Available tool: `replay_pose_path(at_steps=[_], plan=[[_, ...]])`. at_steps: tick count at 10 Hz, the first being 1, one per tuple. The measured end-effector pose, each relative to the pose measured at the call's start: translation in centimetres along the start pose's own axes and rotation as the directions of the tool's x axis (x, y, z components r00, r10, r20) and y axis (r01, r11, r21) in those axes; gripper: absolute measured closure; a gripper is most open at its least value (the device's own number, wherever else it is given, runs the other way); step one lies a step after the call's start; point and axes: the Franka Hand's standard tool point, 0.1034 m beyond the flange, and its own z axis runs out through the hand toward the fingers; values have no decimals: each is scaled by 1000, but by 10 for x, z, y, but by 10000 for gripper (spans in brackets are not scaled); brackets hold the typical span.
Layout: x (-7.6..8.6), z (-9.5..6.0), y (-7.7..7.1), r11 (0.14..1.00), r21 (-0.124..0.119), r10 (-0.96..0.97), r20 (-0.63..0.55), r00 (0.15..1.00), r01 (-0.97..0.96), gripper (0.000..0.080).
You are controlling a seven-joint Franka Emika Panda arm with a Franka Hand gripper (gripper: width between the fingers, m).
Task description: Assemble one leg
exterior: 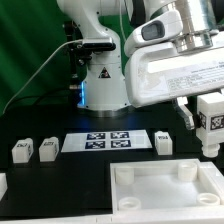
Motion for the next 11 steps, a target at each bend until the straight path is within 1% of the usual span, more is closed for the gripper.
replay_pose_path(at_steps=[1,2,4,5,6,8,9,11], plan=[[1,0,0,1000,0,0,-4,1000,0,508],[5,1,0,1000,-5,-2,-36,999,2,508],[10,5,8,1000,-15,-5,-58,998,4,508],[11,10,13,1000,-19,-7,-57,998,6,508],[7,19,15,1000,-18,-2,-47,999,1,508],[-5,36,8,1000,-12,-2,-43,999,2,508],[-8,41,5,1000,-10,-6,-46,999,6,508],[-15,49,7,1000,-9,-5,-32,999,4,508]])
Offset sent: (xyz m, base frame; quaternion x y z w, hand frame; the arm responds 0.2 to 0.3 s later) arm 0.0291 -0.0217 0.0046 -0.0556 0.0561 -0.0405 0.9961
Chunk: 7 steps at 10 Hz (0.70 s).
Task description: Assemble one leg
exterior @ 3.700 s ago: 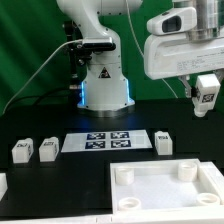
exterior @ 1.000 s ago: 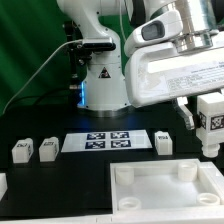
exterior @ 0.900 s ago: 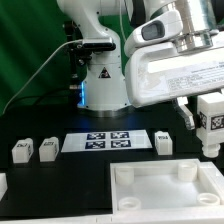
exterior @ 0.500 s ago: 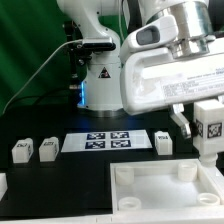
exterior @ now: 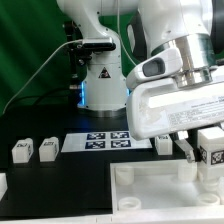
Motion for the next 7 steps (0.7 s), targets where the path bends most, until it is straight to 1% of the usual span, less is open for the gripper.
replay_pose_path(at_steps=[2,5,7], plan=[[-6,6,3,1000,-1,4,10,1000,-4,508],[-2,8,9,1000,-5,6,7,1000,-6,508],[0,11,8,1000,-3,7,-3,1000,-7,508]])
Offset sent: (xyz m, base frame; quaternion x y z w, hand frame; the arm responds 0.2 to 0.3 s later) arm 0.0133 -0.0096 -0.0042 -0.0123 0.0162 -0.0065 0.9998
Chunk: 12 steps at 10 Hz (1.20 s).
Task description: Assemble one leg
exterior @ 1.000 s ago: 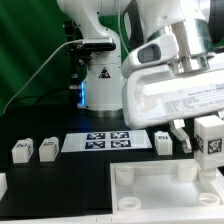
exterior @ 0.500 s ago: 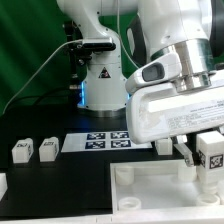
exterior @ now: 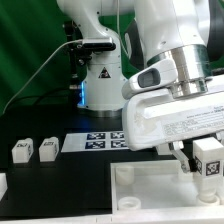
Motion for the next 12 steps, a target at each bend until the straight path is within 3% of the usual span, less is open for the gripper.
replay_pose_path(at_steps=[4,8,12], plan=[[-3,7,-1,1000,-1,0,-23,1000,0,508],[-6,10,0,999,-39,0,-91,996,-4,508],[-6,10,0,999,-43,5,-91,996,-9,508]])
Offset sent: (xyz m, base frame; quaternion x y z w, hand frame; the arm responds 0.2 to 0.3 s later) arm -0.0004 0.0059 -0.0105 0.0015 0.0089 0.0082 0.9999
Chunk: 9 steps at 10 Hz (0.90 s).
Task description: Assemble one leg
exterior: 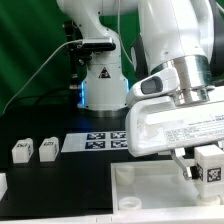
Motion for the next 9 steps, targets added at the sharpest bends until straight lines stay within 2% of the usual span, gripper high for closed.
replay_pose_path(at_steps=[4,5,6,7,8,9], plan=[[1,0,0,1000,-3,0,-26,1000,0,508],[1,0,0,1000,-3,0,-26,1000,0,417],[1,0,0,1000,-3,-1,-26,1000,0,278],[1,0,0,1000,-3,-1,-26,1000,1,190],[1,0,0,1000,-3,-1,-26,1000,1,190],[1,0,0,1000,-3,-1,-26,1000,1,158]])
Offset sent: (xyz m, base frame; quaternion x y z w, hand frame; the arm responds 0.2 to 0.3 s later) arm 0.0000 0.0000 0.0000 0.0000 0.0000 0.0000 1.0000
